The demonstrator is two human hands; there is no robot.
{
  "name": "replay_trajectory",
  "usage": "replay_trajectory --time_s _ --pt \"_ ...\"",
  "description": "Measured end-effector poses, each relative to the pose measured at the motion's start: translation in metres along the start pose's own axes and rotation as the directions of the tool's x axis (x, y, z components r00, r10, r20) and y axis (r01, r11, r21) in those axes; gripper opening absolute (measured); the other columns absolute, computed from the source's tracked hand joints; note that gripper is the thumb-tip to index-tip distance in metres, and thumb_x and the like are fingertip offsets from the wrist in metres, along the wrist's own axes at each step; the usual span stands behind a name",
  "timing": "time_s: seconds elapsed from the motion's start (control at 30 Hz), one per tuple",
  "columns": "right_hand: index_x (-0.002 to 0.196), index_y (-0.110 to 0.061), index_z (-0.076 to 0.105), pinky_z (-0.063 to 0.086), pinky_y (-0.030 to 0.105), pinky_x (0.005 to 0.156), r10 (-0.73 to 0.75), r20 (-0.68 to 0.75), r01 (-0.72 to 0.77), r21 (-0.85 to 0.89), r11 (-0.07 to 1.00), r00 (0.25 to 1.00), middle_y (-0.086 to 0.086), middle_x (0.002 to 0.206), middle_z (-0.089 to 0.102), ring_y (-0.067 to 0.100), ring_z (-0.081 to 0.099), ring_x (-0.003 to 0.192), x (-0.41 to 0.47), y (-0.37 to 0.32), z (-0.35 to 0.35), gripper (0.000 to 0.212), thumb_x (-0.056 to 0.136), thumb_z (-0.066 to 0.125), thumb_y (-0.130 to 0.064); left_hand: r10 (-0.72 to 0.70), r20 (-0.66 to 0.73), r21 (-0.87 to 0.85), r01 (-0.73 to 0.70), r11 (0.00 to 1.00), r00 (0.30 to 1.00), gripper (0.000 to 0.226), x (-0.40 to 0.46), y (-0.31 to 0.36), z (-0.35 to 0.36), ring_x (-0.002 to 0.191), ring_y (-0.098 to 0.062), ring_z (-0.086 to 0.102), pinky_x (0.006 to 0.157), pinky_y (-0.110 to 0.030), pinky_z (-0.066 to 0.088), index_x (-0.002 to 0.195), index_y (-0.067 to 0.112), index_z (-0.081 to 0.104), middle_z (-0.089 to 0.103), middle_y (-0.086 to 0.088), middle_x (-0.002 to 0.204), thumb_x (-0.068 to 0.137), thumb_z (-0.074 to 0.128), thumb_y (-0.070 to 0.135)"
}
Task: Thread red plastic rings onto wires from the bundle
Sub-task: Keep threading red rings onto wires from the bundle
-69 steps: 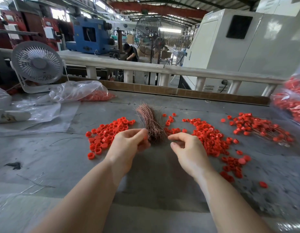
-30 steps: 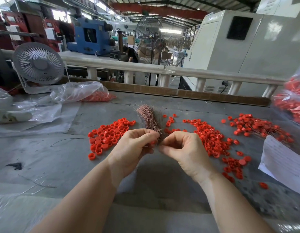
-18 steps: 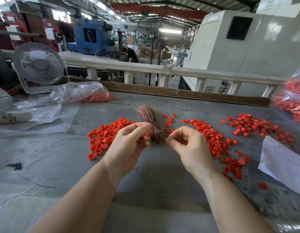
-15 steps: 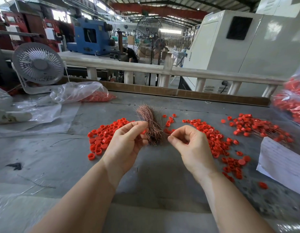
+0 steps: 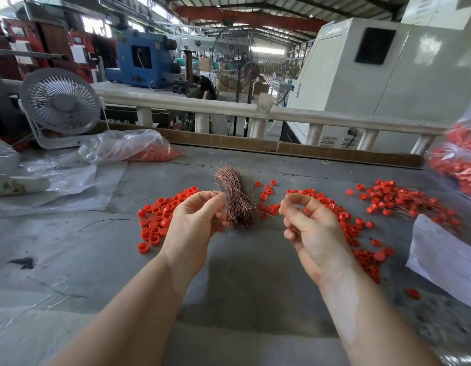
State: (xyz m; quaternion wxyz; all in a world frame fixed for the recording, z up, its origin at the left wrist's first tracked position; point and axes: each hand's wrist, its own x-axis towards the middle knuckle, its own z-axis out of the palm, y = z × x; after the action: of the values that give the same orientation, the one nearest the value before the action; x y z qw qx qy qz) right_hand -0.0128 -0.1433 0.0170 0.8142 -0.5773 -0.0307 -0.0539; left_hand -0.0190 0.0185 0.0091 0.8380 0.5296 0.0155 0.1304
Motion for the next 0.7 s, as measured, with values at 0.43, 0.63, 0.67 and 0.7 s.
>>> replay_trajectory --time_s 0.43,0.63,0.67,0.7 --pt "0.076 -0.013 0.060 0.033 0.012 0.039 0.082 -0.023 -0.079 0.094 0.992 0.996 -0.002 0.057 0.059 0.003 0.041 0.048 0.0021 -0.0006 -0.0028 0.012 0.083 0.060 -0.005 0.025 -0.003 0.048 -0.025 0.999 1.000 0.018 0.0002 -0.0010 -0.0002 0.053 -0.009 0.045 0.051 -0.020 0.046 0.071 0.012 0.059 0.050 -0.001 0.063 0.087 0.058 0.004" --pt "0.076 -0.011 0.061 0.032 0.013 0.039 0.042 -0.080 -0.037 0.067 0.997 0.996 -0.001 0.057 0.059 0.003 0.039 0.044 0.0043 0.0028 -0.0054 0.010 0.084 0.061 -0.004 0.037 -0.013 0.080 -0.036 0.996 0.999 0.013 0.0006 -0.0032 -0.0005 0.054 -0.010 0.047 0.060 -0.031 0.046 0.074 0.010 0.061 0.051 0.000 0.062 0.087 0.060 0.006" --pt "0.077 -0.011 0.061 0.032 0.013 0.038 0.034 -0.091 -0.029 0.057 0.998 0.995 -0.001 0.057 0.059 0.003 0.039 0.044 0.0047 0.0033 -0.0057 0.011 0.084 0.061 -0.003 0.036 -0.015 0.082 -0.035 0.996 0.999 0.013 0.0005 -0.0034 -0.0006 0.055 -0.010 0.047 0.060 -0.031 0.046 0.074 0.010 0.061 0.051 0.000 0.062 0.086 0.060 0.006" --pt "0.077 -0.011 0.061 0.031 0.013 0.038 0.026 -0.103 -0.021 0.048 0.999 0.994 -0.001 0.057 0.059 0.003 0.039 0.045 0.0050 0.0038 -0.0061 0.011 0.084 0.061 -0.003 0.036 -0.016 0.082 -0.035 0.996 0.999 0.013 0.0005 -0.0035 -0.0009 0.054 -0.010 0.047 0.060 -0.031 0.046 0.074 0.011 0.062 0.051 0.000 0.061 0.086 0.060 0.006"
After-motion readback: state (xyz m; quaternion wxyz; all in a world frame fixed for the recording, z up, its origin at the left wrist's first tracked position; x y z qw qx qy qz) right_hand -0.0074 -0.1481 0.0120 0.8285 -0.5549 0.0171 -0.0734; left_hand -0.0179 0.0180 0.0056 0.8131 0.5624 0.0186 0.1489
